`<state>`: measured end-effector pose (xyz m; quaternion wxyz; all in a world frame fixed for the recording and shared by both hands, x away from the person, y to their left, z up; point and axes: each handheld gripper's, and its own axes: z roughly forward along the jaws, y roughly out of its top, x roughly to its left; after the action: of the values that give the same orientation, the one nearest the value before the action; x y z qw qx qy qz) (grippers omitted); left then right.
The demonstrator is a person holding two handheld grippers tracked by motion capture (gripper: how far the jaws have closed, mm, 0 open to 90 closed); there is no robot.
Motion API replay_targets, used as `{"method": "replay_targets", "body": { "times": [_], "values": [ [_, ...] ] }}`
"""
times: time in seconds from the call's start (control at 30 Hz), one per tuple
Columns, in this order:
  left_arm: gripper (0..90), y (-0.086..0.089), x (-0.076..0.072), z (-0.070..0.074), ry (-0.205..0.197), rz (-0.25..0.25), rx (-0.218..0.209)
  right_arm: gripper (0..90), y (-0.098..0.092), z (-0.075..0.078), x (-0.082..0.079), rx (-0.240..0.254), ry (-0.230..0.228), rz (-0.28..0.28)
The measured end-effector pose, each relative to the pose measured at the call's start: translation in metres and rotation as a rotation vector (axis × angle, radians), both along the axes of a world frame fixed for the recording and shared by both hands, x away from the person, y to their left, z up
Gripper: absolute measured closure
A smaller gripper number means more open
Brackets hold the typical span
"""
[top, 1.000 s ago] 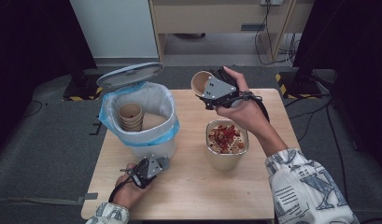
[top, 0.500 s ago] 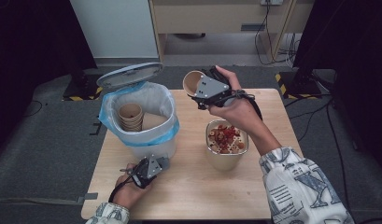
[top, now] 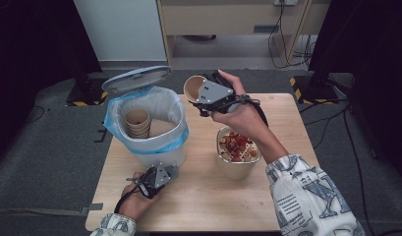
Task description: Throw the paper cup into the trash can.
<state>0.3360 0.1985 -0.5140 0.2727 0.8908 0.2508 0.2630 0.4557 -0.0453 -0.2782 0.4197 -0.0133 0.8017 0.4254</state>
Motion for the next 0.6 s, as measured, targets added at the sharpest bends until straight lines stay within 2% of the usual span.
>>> {"method": "replay_targets", "body": {
  "times": [0.6],
  "values": [
    [89.5, 0.0, 0.0, 0.0, 0.006, 0.001, -0.005, 27.2, 0.024, 0.003, -0.005, 0.026, 0.027, 0.061]
  ]
}}
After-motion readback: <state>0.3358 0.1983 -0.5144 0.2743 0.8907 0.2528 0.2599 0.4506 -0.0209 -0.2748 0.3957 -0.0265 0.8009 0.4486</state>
